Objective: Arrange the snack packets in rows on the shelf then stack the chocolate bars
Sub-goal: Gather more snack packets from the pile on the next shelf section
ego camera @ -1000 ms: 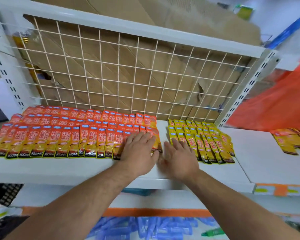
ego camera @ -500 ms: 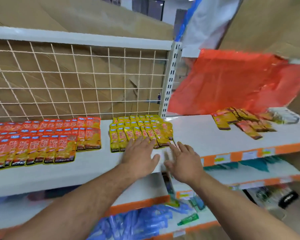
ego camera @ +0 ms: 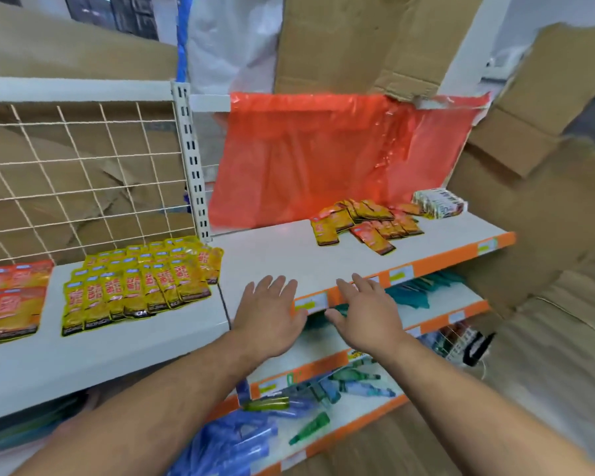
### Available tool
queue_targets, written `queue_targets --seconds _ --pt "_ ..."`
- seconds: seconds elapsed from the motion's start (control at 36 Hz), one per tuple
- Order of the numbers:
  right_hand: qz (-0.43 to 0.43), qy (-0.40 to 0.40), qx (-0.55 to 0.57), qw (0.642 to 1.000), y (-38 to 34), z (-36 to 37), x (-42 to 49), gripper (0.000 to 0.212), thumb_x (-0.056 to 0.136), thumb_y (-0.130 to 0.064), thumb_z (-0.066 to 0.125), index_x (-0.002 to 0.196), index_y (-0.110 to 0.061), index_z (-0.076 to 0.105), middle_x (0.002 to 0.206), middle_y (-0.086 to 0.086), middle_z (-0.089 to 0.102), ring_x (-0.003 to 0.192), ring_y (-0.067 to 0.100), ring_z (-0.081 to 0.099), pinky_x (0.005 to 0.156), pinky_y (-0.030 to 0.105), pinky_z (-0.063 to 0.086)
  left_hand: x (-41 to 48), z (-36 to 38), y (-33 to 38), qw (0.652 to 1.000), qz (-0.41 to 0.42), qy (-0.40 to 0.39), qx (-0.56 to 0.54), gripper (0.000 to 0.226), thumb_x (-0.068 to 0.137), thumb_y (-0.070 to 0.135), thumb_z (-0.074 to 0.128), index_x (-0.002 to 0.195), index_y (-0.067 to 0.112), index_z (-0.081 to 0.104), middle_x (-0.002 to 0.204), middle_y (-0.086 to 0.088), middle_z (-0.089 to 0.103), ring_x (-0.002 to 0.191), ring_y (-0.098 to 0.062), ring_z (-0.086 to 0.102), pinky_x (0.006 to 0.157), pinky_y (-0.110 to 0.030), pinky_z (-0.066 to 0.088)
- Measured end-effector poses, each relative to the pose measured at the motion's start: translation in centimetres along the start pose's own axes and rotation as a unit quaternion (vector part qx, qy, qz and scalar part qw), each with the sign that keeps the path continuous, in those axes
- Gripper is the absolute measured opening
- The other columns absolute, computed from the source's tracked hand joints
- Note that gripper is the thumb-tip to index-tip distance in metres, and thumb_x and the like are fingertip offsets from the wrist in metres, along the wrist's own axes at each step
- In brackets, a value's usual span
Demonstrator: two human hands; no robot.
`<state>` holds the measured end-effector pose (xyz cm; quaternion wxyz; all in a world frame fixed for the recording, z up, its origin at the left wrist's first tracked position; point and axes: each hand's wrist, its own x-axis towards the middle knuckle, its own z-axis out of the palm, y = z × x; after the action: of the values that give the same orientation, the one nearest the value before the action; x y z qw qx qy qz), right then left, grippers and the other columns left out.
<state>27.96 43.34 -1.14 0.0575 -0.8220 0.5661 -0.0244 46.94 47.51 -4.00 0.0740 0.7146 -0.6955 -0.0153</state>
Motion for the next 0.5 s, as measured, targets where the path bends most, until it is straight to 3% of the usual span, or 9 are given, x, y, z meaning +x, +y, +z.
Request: queue_targets --seconds 0.33,0.5 --pt "0.084 -0.010 0.032 0.996 9.6 0.4 5.7 0.070 0.098 -0.057 0.047 0.157 -0.028 0.022 0.165 0.003 0.014 0.150 0.029 0.013 0.118 0.049 0.025 12.3 3.3 7.1 0.996 0.093 -0.002 -0.012 0.064 0.098 0.053 0.033 0.154 0.022 0.027 0.160 -0.002 0.028 0.146 -0.027 0.022 0.119 -0.044 0.018" --pt "0.138 0.009 0.038 0.990 14.3 -0.9 10.8 0.067 0.096 -0.053 0.050 0.155 -0.029 0.028 0.164 0.003 0.021 0.147 0.027 0.021 0.116 0.042 0.028 20.4 4.3 10.3 0.991 0.133 0.002 -0.027 0.065 0.098 0.054 0.033 0.154 0.022 0.028 0.160 -0.002 0.029 0.147 -0.026 0.022 0.119 -0.044 0.018"
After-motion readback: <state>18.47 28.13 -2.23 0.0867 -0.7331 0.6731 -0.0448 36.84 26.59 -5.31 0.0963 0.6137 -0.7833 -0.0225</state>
